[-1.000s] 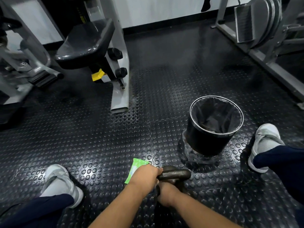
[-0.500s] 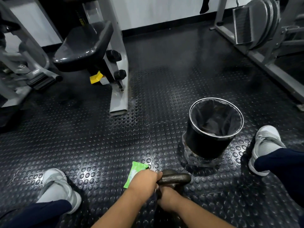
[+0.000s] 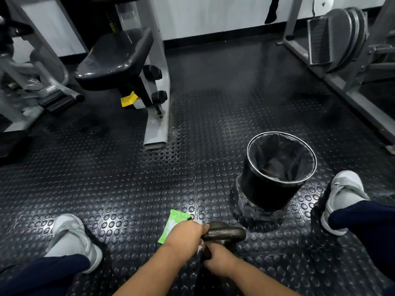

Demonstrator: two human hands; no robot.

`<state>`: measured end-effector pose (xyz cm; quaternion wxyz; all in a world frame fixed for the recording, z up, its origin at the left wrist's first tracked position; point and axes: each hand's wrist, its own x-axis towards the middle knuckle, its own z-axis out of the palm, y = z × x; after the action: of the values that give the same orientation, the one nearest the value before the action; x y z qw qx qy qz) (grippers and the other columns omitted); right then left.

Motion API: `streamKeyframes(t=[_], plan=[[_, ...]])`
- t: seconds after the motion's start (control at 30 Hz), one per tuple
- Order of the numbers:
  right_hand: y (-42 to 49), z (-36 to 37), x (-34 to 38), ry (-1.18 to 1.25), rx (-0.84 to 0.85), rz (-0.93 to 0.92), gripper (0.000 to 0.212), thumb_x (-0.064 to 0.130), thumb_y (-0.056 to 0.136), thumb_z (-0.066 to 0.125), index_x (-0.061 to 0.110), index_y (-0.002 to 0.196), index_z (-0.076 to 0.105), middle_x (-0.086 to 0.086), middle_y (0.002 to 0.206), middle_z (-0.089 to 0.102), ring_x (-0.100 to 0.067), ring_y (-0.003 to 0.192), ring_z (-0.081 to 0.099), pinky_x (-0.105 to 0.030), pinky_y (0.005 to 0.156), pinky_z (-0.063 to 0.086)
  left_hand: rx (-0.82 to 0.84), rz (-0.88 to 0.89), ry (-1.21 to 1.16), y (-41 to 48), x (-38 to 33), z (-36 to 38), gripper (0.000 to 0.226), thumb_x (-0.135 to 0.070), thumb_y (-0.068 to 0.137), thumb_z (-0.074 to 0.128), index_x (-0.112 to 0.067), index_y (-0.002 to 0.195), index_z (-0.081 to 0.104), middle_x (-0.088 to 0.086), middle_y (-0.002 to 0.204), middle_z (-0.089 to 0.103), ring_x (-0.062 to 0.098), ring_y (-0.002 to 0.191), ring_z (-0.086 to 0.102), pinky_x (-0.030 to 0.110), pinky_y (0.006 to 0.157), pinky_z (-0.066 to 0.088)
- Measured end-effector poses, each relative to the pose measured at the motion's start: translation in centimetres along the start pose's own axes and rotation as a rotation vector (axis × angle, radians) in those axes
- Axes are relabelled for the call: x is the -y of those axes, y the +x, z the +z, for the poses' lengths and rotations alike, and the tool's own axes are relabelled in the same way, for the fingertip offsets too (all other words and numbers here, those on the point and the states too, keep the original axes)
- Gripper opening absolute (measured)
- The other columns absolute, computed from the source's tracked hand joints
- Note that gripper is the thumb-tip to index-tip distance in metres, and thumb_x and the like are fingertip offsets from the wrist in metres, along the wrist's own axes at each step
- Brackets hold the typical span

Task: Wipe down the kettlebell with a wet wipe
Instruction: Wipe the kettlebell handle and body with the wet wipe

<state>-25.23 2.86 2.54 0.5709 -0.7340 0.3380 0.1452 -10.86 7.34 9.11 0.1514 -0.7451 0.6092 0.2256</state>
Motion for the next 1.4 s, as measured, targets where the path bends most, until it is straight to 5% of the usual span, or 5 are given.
streamKeyframes(t=[0.43, 0.67, 0.97, 1.27, 1.4], plan=[[1.0, 1.2, -0.6, 1.005, 0.088, 0.165, 0.031, -0.019, 0.087, 0.047, 0.005, 0.101, 0.062, -0.004, 0.062, 0.049, -0.008, 0.045, 0.036, -0.046, 0.087, 0.061, -0.048, 0.008, -0.014, 0.1, 0.1, 0.7, 0.041, -0.022, 0.107, 0.042, -0.025, 0.147, 0.050, 0.011, 0.114, 0.070, 0.036, 0.102, 0.066, 0.042, 0.084, 0.052], [2.9, 1.4, -0.9, -0.113, -0.033, 0.079, 0.038, 0.042, 0.085, 0.055, 0.031, 0.121, 0.064, -0.001, 0.115, 0.073, -0.024, 0.111, 0.067, -0.032, 0.101, 0.051, -0.032, 0.004, 0.014, 0.1, 0.3, 0.2, 0.043, -0.027, 0.100, 0.054, -0.031, 0.142, 0.054, 0.007, 0.109, 0.072, 0.034, 0.100, 0.067, 0.040, 0.084, 0.056], [1.5, 1.2, -0.8, 0.978, 0.071, 0.207, 0.040, -0.018, 0.085, 0.044, 0.005, 0.110, 0.065, -0.005, 0.061, 0.053, -0.008, 0.047, 0.044, -0.033, 0.070, 0.060, -0.072, 0.046, 0.113, 0.1, 0.4, 0.6, 0.040, -0.028, 0.107, 0.044, -0.028, 0.146, 0.049, 0.009, 0.115, 0.068, 0.036, 0.105, 0.066, 0.042, 0.082, 0.052], [4.5, 2.1, -1.6, -0.147, -0.038, 0.140, 0.038, 0.042, 0.090, 0.058, 0.035, 0.127, 0.065, -0.001, 0.123, 0.071, -0.028, 0.120, 0.065, -0.034, 0.104, 0.049, -0.056, 0.046, 0.101, 0.4, 0.6, 0.6, 0.045, -0.035, 0.103, 0.051, -0.030, 0.148, 0.049, 0.009, 0.115, 0.068, 0.034, 0.103, 0.066, 0.041, 0.081, 0.052], [2.9, 1.9, 0.6, 0.199, -0.008, 0.117, 0.032, 0.017, 0.090, 0.068, 0.011, 0.122, 0.068, -0.008, 0.113, 0.074, -0.024, 0.103, 0.069, -0.040, 0.103, 0.053, -0.056, 0.039, 0.084, 0.4, 0.6, 0.6, 0.045, -0.032, 0.103, 0.051, -0.033, 0.147, 0.049, 0.007, 0.114, 0.069, 0.033, 0.103, 0.066, 0.040, 0.082, 0.053]])
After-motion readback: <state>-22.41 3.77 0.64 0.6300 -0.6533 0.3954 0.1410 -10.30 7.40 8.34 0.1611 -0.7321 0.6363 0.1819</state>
